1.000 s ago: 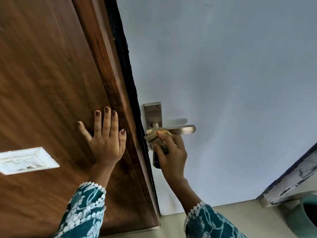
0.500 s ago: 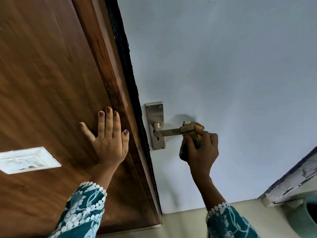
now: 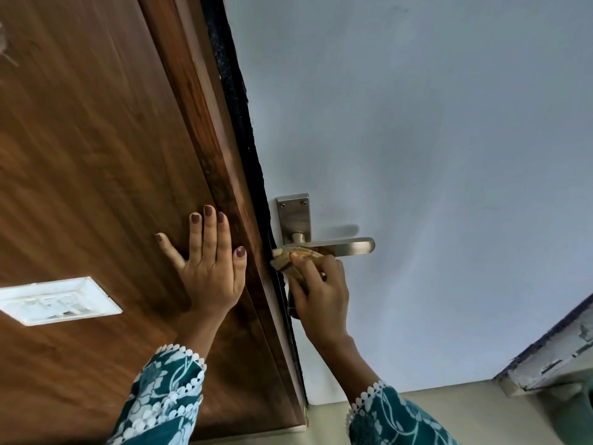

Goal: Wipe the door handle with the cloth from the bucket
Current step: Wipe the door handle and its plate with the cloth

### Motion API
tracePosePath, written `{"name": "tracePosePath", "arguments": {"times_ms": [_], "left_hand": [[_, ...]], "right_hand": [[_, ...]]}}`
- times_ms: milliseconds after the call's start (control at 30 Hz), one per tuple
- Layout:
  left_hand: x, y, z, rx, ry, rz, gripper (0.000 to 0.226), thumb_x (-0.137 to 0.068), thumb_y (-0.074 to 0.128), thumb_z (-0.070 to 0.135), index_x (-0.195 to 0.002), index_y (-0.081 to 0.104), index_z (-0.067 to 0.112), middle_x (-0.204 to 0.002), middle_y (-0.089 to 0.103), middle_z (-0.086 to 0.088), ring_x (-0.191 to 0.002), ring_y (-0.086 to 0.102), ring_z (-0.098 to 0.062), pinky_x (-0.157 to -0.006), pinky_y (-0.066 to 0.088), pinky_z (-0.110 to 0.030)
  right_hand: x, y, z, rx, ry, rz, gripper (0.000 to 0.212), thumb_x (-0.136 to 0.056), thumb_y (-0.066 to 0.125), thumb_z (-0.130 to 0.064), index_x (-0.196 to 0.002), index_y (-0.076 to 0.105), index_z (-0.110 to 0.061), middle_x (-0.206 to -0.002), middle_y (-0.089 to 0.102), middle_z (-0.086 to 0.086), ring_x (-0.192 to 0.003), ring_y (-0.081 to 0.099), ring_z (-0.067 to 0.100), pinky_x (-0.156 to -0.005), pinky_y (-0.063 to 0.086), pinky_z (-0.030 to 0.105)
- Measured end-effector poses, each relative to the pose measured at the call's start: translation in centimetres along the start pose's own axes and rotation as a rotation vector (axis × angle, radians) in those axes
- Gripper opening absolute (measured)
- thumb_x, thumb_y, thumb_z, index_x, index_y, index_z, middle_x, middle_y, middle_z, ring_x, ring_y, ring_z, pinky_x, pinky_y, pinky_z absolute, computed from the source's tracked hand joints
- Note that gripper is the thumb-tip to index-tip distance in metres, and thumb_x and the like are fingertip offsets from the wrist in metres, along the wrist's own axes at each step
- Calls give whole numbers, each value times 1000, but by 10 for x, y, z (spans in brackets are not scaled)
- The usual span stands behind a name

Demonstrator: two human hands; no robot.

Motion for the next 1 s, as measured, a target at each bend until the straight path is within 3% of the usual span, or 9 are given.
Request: {"name": "tracePosePath", "arguments": {"times_ms": [100, 167, 233, 333, 433, 700, 800, 900, 1000], "left_hand": [[-1, 0, 0, -1, -12, -5, 53, -99, 24, 32, -146, 15, 9, -160, -7, 7, -146, -2, -14, -112, -10, -55], [-1, -1, 0, 2, -8, -4, 53, -100, 24, 32, -146, 17, 8, -159, 8, -1, -146, -1, -14, -112, -9, -55], [-1, -1, 0, 3, 0, 1, 52, -100, 24, 32, -146, 18, 8, -157, 16, -5, -146, 0, -15, -112, -8, -56], [0, 0, 0, 1, 1, 14, 53, -100, 23, 33, -147, 16, 9, -160, -5, 6, -146, -1, -15, -112, -9, -55], [1, 2, 1, -12, -7, 35, 54, -100, 21, 33, -147, 15, 9, -160, -6, 6, -146, 0, -15, -112, -8, -56], [5, 3, 0, -6, 2, 84, 54, -100, 20, 34, -149, 14, 12, -161, -2, 4, -146, 4, -17, -112, -6, -57], [3, 4, -1, -6, -3, 71, 55, -100, 20, 35, -150, 12, 14, -161, -2, 5, -146, 3, -16, -113, -6, -56], [5, 4, 0, -7, 0, 65, 55, -100, 20, 34, -150, 12, 14, -161, -3, 5, -146, 3, -17, -113, -6, -56], [4, 3, -1, 0, -8, 66, 54, -100, 20, 34, -149, 15, 13, -161, -3, 6, -146, 3, -16, -113, -6, -55]], "right_hand": [[-3, -4, -9, 65, -129, -36, 21, -86, 58, -26, -99, 69, -14, -95, 65, 8, -91, 53, 17, -56, 47, 19], [-5, -12, -2, 62, -134, -73, 22, -85, 55, -25, -97, 70, -15, -94, 64, 7, -90, 53, 16, -55, 48, 20], [-7, -29, 28, 9, 12, -55, 20, -80, 63, -16, -98, 71, -18, -95, 62, 5, -88, 55, 18, -60, 49, 25], [-7, -60, 70, 1, 193, 64, 31, -74, 74, -10, -103, 70, -18, -97, 58, 4, -86, 60, 25, -66, 41, 19], [-6, -63, 79, 5, 253, 87, 36, -73, 76, -10, -108, 68, -16, -98, 60, 8, -85, 62, 25, -69, 40, 20], [-2, -17, 19, -5, 70, 52, 34, -71, 78, -12, -104, 70, -14, -90, 63, 7, -80, 59, 21, -62, 49, 21], [-2, -4, -9, 51, -55, -11, 24, -81, 67, -24, -102, 72, -14, -90, 66, 7, -81, 61, 22, -55, 51, 23], [-2, 4, -24, 68, -117, -86, 30, -85, 56, -33, -100, 73, -15, -91, 68, 6, -83, 62, 20, -54, 49, 20], [-4, -10, -7, 69, -90, -81, 22, -81, 65, -26, -99, 73, -16, -92, 67, 7, -83, 62, 23, -55, 51, 24]]}}
Point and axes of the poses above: each hand's wrist, its own x-axis away from the middle knuckle, its own y-axis out of the palm, z = x × y, the point moved 9 cm from there along -x, towards the middle knuckle
